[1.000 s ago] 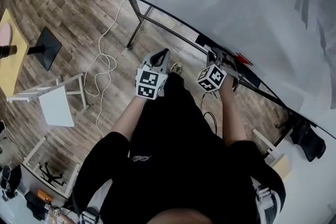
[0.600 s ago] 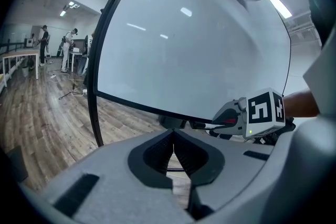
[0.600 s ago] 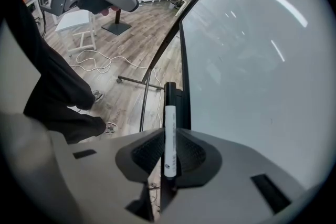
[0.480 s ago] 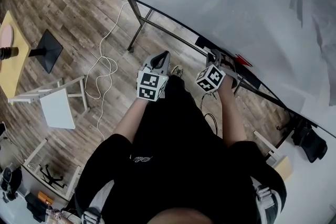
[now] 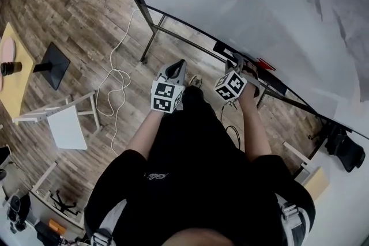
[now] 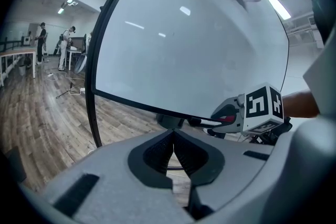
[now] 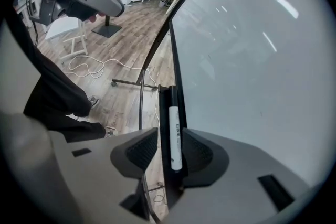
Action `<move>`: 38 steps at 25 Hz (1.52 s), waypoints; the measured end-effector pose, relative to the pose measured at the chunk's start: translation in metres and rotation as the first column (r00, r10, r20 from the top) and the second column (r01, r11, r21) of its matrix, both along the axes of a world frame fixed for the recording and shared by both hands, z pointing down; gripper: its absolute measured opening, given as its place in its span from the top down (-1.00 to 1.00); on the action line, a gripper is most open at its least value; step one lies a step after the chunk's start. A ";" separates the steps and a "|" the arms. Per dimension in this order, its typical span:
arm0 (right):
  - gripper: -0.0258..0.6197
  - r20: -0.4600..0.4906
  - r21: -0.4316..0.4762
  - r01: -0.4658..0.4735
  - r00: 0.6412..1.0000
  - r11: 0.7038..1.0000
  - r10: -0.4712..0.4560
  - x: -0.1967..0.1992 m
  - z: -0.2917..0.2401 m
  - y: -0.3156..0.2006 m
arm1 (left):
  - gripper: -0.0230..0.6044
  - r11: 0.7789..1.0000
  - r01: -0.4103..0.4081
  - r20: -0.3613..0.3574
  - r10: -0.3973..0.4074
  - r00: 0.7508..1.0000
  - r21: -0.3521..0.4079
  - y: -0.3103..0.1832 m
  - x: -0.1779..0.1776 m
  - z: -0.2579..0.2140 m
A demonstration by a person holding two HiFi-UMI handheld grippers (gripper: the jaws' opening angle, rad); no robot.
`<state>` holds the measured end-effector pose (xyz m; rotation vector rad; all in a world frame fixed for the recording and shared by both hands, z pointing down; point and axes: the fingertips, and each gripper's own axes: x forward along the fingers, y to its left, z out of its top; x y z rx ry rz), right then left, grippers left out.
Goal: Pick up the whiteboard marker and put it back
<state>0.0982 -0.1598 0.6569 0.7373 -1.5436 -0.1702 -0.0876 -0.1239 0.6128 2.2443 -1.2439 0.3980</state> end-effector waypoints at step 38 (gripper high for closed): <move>0.91 0.872 0.265 -0.675 0.472 0.689 0.128 0.021 -0.207 0.163 | 0.90 0.920 -0.197 -0.036 0.222 0.974 0.338 0.094 0.108 -0.155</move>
